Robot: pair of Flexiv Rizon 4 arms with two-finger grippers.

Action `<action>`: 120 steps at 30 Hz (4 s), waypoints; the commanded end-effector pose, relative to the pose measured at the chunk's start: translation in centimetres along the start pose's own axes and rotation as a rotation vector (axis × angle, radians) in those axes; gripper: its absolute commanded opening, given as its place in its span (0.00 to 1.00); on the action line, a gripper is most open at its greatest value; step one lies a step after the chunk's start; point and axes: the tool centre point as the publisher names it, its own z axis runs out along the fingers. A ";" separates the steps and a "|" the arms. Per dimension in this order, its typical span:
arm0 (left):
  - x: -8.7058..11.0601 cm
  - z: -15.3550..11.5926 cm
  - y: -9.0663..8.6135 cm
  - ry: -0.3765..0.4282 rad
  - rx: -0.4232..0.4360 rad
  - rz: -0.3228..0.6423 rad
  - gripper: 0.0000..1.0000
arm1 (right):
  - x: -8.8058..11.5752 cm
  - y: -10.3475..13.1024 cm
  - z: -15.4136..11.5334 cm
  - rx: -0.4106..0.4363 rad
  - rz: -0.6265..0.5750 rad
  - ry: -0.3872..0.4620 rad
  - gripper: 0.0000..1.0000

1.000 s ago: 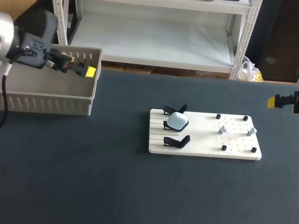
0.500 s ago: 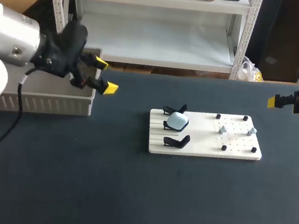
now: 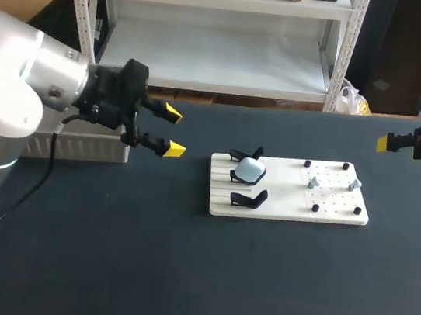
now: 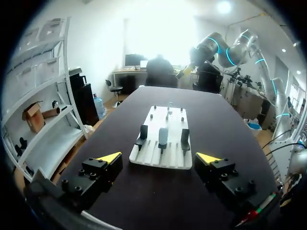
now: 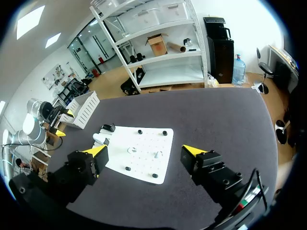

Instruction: Pick up each earbud case from the left stands, insert the matching earbuds, close the lid, and place the case in the box.

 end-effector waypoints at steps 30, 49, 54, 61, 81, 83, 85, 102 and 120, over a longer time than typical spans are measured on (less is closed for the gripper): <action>0.1 10.4 -2.4 -0.040 0.160 0.104 0.51 | 0.0 0.0 0.0 -0.001 -0.001 0.000 1.00; 0.7 12.0 -1.5 -0.050 0.162 0.085 0.46 | 0.0 0.0 0.0 -0.001 -0.001 0.000 1.00; 0.6 12.1 -1.4 -0.059 0.168 0.085 0.44 | 0.0 0.0 0.0 -0.001 -0.001 0.000 1.00; 0.6 12.8 -1.2 -0.062 0.176 0.076 0.42 | 0.0 0.0 0.0 -0.001 -0.001 0.000 1.00; 0.2 14.4 -0.3 -0.061 0.178 0.041 0.36 | 0.0 0.0 0.0 -0.001 -0.001 0.000 1.00; 0.3 14.5 -0.3 -0.061 0.177 0.039 0.36 | 0.0 0.0 0.0 -0.001 -0.001 0.000 1.00; 0.3 14.5 -0.2 -0.061 0.176 0.037 0.36 | 0.0 0.0 0.0 -0.001 -0.001 0.000 1.00; 0.4 15.0 -0.4 -0.068 0.168 0.040 0.36 | 0.0 0.0 0.0 -0.001 -0.001 0.000 1.00; 0.5 15.0 -0.8 -0.077 0.155 0.026 0.36 | 0.0 0.0 0.0 -0.001 -0.001 0.000 1.00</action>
